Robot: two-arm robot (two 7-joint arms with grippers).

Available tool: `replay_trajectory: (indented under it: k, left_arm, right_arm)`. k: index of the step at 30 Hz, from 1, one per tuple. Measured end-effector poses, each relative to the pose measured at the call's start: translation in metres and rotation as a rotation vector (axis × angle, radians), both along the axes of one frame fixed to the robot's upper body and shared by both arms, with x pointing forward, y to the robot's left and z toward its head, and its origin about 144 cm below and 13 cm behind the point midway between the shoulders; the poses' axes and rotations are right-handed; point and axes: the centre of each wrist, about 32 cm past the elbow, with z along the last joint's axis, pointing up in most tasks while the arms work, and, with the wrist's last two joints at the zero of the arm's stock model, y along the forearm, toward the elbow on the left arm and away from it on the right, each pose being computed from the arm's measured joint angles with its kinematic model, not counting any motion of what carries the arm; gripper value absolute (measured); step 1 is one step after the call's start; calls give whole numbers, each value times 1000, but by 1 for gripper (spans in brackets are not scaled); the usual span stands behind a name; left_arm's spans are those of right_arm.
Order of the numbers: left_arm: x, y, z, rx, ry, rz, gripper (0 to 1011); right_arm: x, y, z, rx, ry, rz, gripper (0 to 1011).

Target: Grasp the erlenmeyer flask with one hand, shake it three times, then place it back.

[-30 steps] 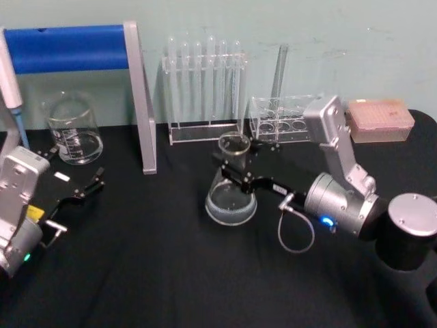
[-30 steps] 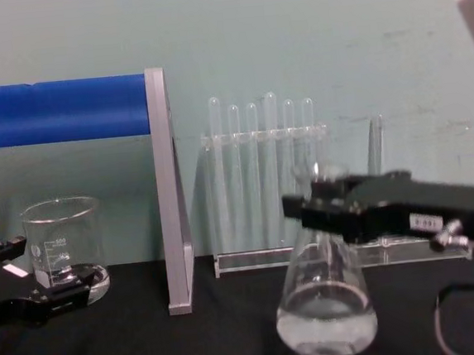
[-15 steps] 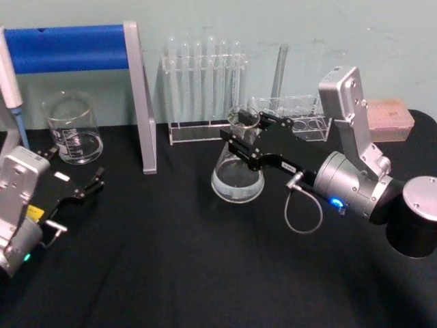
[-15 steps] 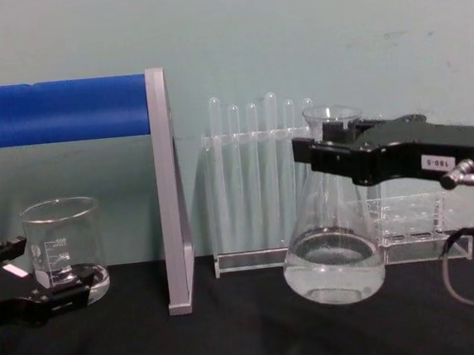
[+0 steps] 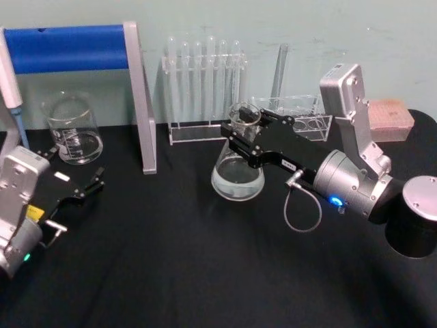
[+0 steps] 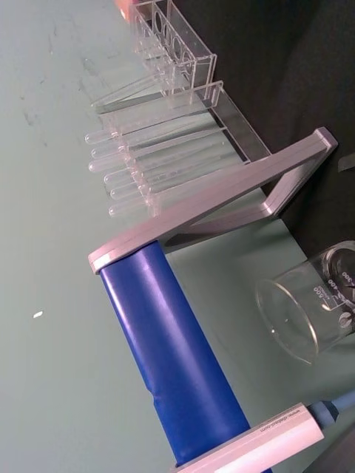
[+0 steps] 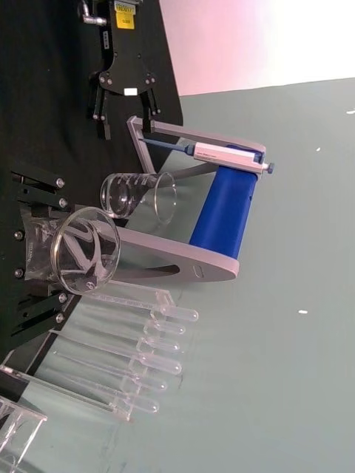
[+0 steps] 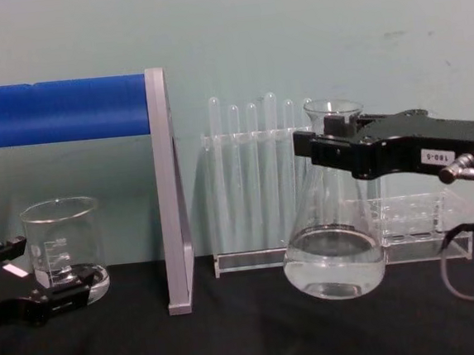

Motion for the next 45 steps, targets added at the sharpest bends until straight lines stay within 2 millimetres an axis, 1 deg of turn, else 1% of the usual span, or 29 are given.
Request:
replay_trajectory:
  k: [17,33,45]
  left_arm:
    - [0,0,0,0,0,0,1001]
    - [0,0,0,0,0,0,1001]
    - [0,0,0,0,0,0,1001]
  right_arm:
    - [-1,5,-4,4,20,13,449]
    - [-14,32,-6,23,44,166,450]
    - [-26,46,-7,20,60,283,450]
